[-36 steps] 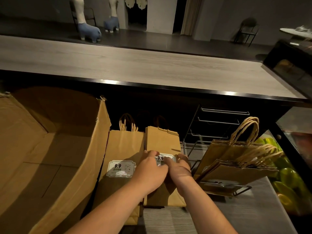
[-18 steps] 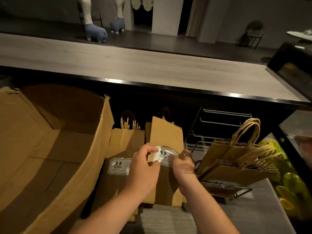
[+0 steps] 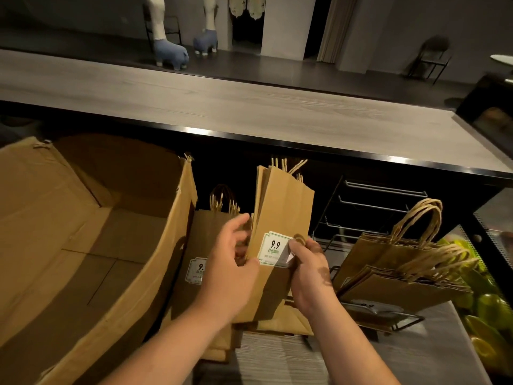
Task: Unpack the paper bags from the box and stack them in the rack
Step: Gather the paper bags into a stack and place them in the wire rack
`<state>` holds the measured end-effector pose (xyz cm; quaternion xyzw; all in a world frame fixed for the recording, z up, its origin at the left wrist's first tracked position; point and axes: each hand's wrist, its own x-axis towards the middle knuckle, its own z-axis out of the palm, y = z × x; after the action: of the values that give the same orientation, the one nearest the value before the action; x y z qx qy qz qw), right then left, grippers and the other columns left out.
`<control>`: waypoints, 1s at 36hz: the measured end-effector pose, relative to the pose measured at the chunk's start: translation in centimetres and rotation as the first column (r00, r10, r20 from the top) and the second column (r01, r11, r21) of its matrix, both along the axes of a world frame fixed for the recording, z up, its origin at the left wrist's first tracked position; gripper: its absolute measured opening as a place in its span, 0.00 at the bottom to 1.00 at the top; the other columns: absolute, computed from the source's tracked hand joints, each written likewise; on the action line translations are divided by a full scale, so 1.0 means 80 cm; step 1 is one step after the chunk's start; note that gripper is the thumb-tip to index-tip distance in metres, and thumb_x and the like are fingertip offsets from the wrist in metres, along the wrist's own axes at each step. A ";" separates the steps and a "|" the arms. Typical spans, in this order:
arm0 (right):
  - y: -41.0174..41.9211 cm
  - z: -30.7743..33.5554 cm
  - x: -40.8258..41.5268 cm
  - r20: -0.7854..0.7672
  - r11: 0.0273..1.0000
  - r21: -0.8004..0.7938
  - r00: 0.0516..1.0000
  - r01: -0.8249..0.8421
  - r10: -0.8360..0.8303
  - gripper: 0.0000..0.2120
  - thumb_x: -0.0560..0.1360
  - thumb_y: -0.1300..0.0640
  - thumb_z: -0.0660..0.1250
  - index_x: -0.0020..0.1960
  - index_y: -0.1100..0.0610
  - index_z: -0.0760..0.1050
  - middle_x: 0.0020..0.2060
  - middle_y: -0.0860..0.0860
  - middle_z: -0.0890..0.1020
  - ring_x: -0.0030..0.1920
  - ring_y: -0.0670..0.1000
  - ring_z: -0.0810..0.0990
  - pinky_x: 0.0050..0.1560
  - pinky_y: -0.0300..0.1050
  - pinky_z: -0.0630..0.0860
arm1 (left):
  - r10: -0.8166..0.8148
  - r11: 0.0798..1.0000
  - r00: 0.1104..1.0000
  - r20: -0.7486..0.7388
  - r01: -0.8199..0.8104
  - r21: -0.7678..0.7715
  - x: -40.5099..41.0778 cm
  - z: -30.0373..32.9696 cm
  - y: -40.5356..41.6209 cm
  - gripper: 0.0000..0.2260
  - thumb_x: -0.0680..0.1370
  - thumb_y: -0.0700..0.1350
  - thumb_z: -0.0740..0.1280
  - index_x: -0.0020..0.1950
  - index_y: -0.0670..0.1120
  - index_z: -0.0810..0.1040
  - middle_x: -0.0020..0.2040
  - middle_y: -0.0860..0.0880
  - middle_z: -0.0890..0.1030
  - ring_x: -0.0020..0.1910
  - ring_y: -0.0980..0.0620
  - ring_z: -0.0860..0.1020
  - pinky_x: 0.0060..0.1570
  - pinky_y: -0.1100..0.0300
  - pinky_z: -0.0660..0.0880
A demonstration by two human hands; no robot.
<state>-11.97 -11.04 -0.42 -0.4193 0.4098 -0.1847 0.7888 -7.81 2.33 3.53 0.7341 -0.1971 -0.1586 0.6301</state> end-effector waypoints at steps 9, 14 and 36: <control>0.019 0.016 -0.003 0.086 0.989 -0.083 0.988 -0.123 0.130 0.12 0.80 0.64 0.61 0.61 0.55 0.70 0.53 0.58 0.83 0.47 0.55 0.85 0.39 0.48 0.81 | 0.079 0.997 0.997 -0.014 -0.079 0.007 0.021 0.012 0.019 0.16 0.78 0.31 0.62 0.52 0.53 0.77 0.47 0.56 0.84 0.48 0.65 0.81 0.41 0.67 0.79; 0.033 -0.005 -0.021 0.027 0.981 -0.113 0.986 -0.159 0.163 0.12 0.78 0.64 0.63 0.60 0.58 0.71 0.51 0.60 0.84 0.49 0.60 0.84 0.53 0.63 0.80 | 0.083 0.990 0.993 -0.084 -0.073 0.118 0.005 -0.010 0.033 0.11 0.79 0.33 0.61 0.53 0.48 0.77 0.47 0.53 0.84 0.48 0.60 0.81 0.42 0.61 0.81; 0.032 -0.010 -0.036 -0.083 0.819 -0.492 0.952 -0.295 0.293 0.13 0.77 0.62 0.66 0.59 0.49 0.74 0.50 0.44 0.82 0.50 0.37 0.79 0.48 0.30 0.75 | 0.161 0.987 0.946 -0.282 -0.148 0.067 0.006 -0.035 0.021 0.09 0.76 0.35 0.67 0.46 0.49 0.80 0.42 0.50 0.83 0.48 0.50 0.80 0.46 0.57 0.77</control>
<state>-14.85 -8.51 -1.19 -0.6671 0.2797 -0.1595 0.6718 -7.32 4.04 0.73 0.7307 -0.0420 -0.2181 0.6456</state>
